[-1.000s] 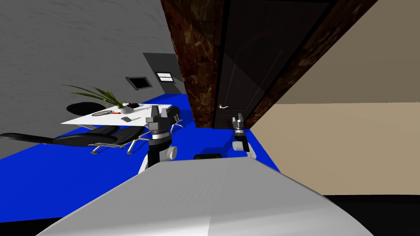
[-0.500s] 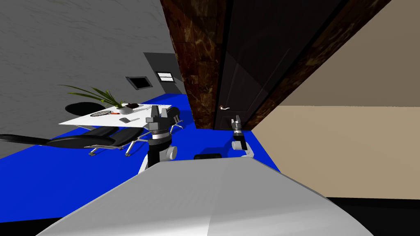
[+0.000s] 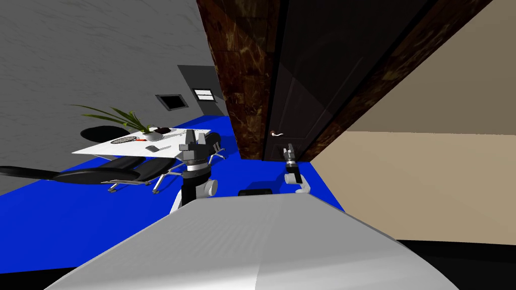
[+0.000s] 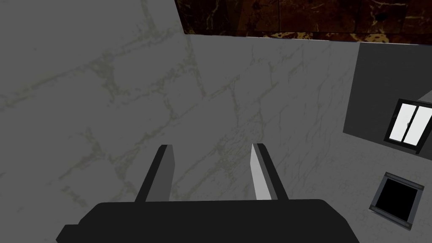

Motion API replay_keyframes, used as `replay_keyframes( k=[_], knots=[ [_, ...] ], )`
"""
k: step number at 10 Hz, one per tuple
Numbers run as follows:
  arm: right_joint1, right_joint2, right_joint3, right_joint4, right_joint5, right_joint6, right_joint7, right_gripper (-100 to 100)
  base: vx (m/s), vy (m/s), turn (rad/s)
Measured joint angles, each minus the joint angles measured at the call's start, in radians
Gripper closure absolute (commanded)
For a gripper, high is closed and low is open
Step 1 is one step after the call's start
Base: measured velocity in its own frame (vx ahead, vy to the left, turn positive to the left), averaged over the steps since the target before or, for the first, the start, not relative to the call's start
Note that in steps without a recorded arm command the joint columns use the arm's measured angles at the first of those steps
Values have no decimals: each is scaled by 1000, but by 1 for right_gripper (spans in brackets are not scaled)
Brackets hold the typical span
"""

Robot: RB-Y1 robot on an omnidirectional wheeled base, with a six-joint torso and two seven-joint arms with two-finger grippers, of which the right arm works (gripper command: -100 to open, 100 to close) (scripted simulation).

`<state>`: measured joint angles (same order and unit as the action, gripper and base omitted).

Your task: Pull the door open

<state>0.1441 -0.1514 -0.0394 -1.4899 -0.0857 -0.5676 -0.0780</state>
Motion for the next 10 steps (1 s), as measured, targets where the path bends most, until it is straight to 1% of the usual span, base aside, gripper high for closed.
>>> replay_keyframes(
  k=[1,2,4,5,7,9,10],
  knots=[
    [-16,-1,-2,35,0,-4,3,-100,109,4,28],
    [-28,-8,-5,62,-1,-4,3,-100,117,-11,19],
    [-45,-17,-9,115,-2,-7,5,-100,104,-9,22],
    [-62,-19,-11,151,-2,-12,7,-100,93,-8,22],
    [-72,-23,-13,186,-3,-12,10,-100,55,1,7],
    [-94,-27,-16,237,-3,-18,14,-100,85,-6,22],
    [-104,-32,-18,264,-4,-21,14,-100,105,-8,21]
  ],
)
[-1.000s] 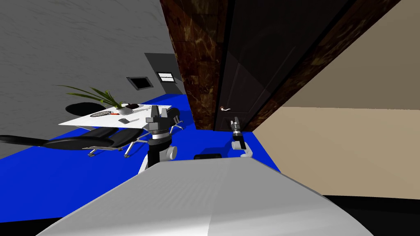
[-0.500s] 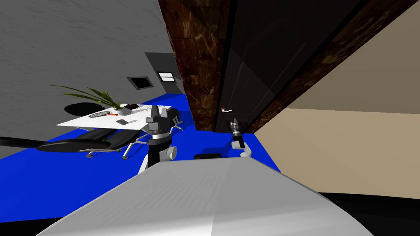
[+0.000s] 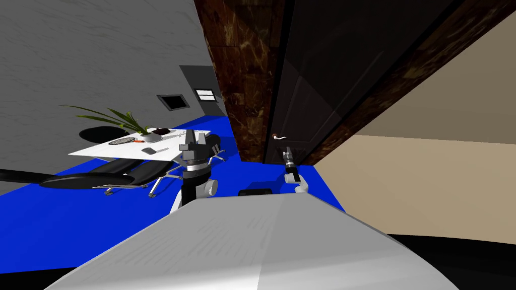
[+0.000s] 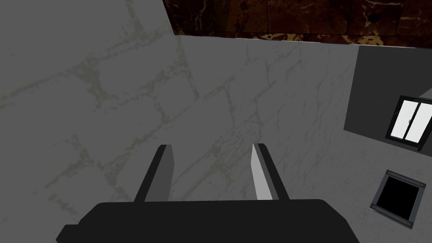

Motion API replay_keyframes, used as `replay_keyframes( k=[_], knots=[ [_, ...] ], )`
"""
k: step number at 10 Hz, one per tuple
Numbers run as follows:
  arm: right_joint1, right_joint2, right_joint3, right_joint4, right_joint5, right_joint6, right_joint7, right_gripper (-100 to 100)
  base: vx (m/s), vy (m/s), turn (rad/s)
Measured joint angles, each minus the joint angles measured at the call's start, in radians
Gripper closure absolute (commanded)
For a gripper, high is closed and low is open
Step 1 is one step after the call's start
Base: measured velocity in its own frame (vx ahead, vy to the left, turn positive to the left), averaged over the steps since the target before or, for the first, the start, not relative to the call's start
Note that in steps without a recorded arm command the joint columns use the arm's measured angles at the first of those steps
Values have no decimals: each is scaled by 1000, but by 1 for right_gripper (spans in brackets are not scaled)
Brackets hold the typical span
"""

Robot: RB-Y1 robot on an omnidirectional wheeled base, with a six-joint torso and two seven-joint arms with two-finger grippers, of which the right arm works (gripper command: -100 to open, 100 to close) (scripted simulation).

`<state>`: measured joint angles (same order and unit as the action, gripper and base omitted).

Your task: Pull the door open

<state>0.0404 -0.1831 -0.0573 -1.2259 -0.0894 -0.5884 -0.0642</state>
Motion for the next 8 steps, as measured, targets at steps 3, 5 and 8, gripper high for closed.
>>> replay_keyframes(
  k=[3,5,8],
  knots=[
    [-35,-9,-5,87,-1,-9,4,-100,97,-1,17],
    [-54,-15,-9,142,-1,-14,8,-100,118,-9,21],
    [-84,-20,-13,210,-2,-18,13,-100,98,-22,18]
  ],
)
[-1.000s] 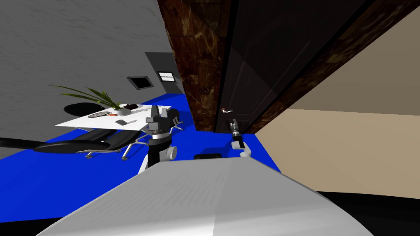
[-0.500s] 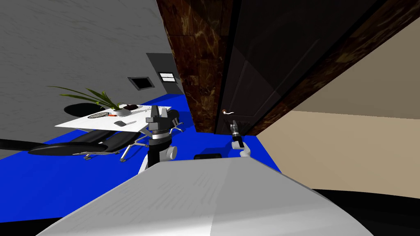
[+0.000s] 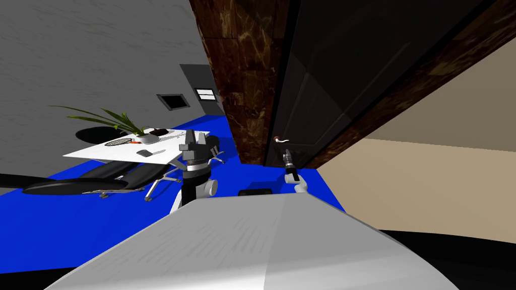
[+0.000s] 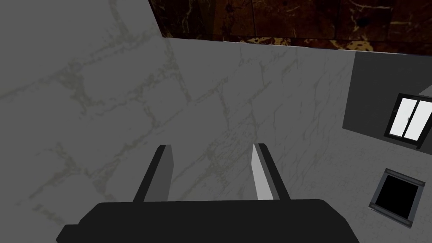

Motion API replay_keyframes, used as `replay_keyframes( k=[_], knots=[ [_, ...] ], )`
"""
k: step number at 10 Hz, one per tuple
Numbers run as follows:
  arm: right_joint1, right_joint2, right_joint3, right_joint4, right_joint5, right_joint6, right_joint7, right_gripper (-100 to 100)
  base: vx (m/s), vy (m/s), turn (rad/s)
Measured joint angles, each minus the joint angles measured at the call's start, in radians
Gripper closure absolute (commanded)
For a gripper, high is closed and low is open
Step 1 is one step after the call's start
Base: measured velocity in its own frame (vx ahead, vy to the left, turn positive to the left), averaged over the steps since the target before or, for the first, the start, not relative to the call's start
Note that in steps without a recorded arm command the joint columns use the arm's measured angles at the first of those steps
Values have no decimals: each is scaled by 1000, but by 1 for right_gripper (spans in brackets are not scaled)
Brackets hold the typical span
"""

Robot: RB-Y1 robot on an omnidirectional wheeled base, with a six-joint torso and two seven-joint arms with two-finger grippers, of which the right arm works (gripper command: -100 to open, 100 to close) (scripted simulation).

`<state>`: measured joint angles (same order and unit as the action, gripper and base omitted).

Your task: Pull the door open

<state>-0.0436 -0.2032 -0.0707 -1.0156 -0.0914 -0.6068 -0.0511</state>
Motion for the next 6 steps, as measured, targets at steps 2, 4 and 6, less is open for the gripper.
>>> replay_keyframes(
  k=[2,4,6],
  knots=[
    [-18,-3,-4,53,0,-5,5,-100,121,4,16],
    [-33,-9,-6,91,-1,-6,7,-100,92,-15,11],
    [-43,-11,-9,117,-1,-4,10,-100,82,-8,12]
  ],
)
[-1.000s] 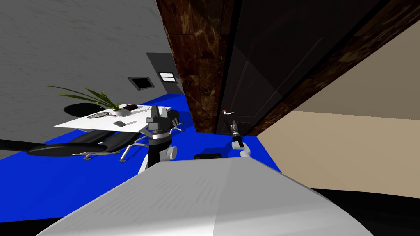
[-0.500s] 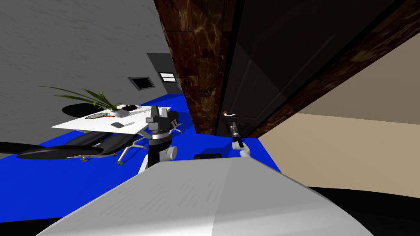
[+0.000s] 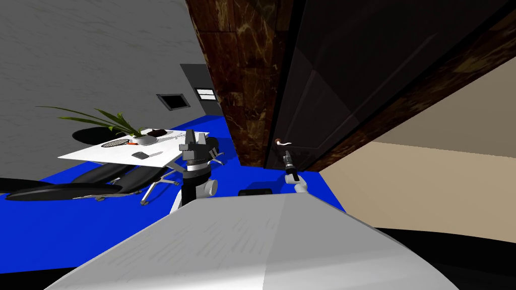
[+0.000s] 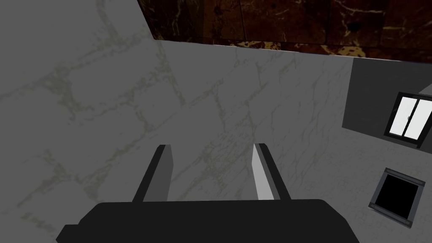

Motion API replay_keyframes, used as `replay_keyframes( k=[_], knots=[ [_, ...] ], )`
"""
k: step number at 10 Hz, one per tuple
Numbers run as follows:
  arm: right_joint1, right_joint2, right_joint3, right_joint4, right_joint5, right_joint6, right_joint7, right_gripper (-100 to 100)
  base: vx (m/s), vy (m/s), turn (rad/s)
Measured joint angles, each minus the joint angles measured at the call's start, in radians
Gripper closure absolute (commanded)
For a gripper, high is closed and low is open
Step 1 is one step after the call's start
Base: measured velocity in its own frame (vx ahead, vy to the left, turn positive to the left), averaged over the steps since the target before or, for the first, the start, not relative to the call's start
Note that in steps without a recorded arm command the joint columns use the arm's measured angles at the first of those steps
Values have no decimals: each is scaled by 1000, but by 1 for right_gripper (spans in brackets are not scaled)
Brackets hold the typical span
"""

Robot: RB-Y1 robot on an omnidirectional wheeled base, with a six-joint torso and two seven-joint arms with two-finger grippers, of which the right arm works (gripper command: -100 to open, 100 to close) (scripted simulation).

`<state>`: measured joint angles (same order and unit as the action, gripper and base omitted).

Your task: Pull the door open

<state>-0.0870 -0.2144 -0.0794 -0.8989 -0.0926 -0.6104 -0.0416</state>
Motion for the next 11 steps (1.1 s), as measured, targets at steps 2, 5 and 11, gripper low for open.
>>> replay_keyframes(
  k=[2,5,11],
  knots=[
    [-10,-5,-2,27,-1,-1,0,-100,71,-4,7],
    [-25,-8,-4,67,-1,-4,4,-100,84,-3,9],
    [-8,-68,-29,117,-20,-39,-39,-100,161,22,124]
  ],
)
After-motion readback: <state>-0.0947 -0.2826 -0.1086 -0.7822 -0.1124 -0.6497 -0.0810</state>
